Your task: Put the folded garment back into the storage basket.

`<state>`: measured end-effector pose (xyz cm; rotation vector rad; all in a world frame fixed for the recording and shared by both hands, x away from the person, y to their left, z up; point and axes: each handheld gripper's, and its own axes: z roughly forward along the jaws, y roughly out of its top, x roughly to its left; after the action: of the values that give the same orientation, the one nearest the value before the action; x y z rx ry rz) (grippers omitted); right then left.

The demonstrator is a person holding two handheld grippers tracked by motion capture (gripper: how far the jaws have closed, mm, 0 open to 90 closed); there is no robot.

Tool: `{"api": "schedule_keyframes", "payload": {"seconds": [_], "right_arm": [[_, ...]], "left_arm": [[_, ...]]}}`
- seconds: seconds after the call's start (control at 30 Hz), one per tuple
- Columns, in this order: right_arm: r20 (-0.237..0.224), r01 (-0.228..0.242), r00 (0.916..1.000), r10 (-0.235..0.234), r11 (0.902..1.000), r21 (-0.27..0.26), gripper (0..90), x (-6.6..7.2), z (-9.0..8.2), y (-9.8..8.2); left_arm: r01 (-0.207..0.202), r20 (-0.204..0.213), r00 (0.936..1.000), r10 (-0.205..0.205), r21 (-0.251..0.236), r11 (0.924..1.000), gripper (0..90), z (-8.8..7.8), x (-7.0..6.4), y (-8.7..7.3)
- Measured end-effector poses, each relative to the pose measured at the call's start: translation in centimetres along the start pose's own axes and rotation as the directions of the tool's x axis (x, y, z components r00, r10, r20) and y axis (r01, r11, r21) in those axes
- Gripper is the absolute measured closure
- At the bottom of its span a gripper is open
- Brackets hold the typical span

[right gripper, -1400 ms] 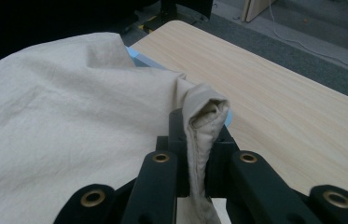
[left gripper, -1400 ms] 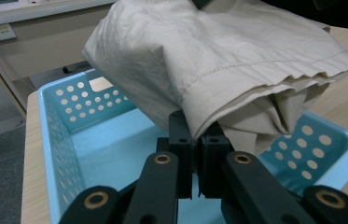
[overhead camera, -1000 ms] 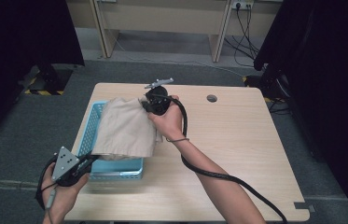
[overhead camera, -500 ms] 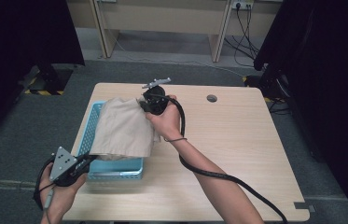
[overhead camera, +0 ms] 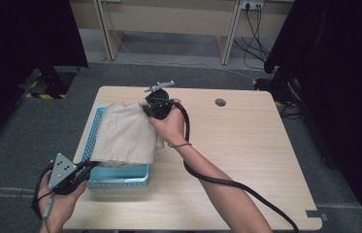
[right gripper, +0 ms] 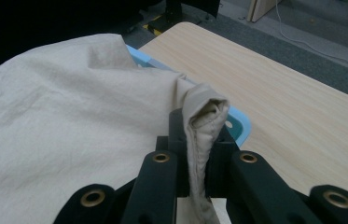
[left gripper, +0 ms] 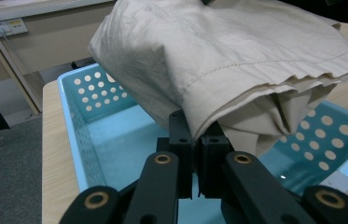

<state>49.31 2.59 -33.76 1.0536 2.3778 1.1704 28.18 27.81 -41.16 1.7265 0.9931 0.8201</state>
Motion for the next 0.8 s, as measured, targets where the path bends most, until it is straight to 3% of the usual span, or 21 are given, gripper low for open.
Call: {"api": "schedule_keyframes", "payload": {"seconds": [0.8], "right_arm": [[-0.008, 0.012, 0.9999, -0.012, 0.9999, 0.009, 84.6, 0.94, 0.77, 0.15]], "left_arm": [[0.021, -0.024, 0.9995, -0.021, 0.005, 0.9998, 86.3, -0.48, 0.84, -0.64]]}}
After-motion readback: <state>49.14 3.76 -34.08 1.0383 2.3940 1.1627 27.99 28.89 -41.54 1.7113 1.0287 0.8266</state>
